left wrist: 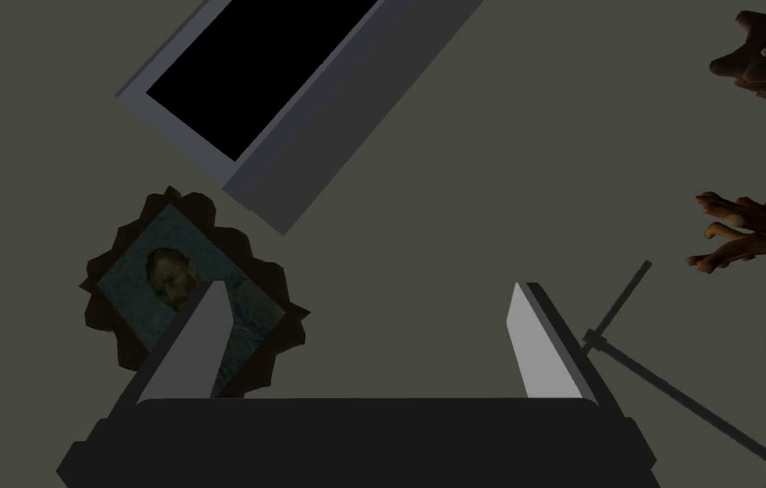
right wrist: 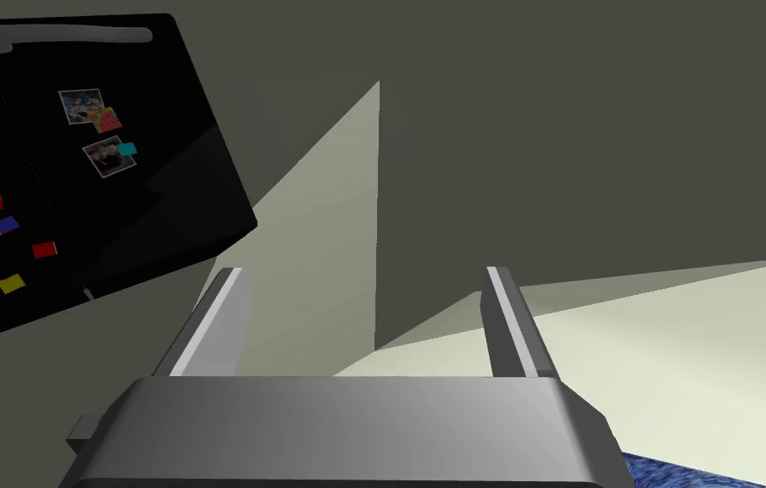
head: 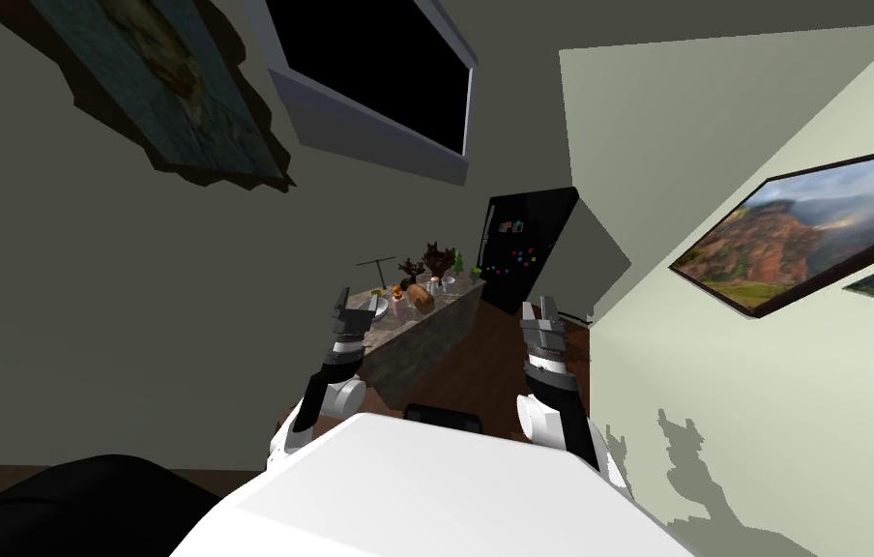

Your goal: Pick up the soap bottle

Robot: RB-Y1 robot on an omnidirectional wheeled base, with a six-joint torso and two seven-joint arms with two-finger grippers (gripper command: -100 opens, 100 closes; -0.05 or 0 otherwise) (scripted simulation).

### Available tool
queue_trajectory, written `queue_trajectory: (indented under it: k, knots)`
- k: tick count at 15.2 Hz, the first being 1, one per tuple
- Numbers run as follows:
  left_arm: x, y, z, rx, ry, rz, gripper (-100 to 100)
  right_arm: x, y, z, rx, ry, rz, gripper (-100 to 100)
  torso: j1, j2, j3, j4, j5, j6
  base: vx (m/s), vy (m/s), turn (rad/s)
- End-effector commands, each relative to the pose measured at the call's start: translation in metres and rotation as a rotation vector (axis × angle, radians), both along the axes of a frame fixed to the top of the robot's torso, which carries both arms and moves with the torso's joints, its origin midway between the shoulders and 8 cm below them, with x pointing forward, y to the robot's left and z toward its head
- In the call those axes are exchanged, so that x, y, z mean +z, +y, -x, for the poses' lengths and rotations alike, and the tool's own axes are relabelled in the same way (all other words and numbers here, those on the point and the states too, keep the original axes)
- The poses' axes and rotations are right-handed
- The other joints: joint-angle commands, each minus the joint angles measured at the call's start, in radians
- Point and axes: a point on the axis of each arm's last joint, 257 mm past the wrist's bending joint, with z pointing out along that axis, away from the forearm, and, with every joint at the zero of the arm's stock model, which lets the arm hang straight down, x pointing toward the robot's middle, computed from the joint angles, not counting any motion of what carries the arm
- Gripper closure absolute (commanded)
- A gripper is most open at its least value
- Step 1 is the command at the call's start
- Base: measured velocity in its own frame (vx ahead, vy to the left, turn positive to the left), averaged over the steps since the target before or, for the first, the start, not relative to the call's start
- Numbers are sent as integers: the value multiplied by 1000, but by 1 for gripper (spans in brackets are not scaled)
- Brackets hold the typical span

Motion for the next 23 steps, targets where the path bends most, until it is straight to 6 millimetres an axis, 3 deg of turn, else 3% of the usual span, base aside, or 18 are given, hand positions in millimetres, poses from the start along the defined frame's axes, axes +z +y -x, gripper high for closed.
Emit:
queue_trajectory:
  k: [1, 17, 21, 23]
  knots:
    - [-6, 7, -3, -12, 15, 37, -100, 0, 0, 0, 0, 0, 0, 0, 0, 0, 0, 0, 0, 0, 78, -98, 81]
    - [-74, 66, -22, -67, 136, 435, -100, 0, 0, 0, 0, 0, 0, 0, 2, -1, 0, 0, 0, 0, 79, -89, 93]
    - [-94, 79, -25, -73, 158, 547, -100, 0, 0, 0, 0, 0, 0, 0, 2, -1, -1, 0, 1, 0, 87, -92, 82]
    - [-114, 90, -26, -75, 176, 649, -100, 0, 0, 0, 0, 0, 0, 0, 3, -2, -1, 0, 1, 0, 111, -119, 98]
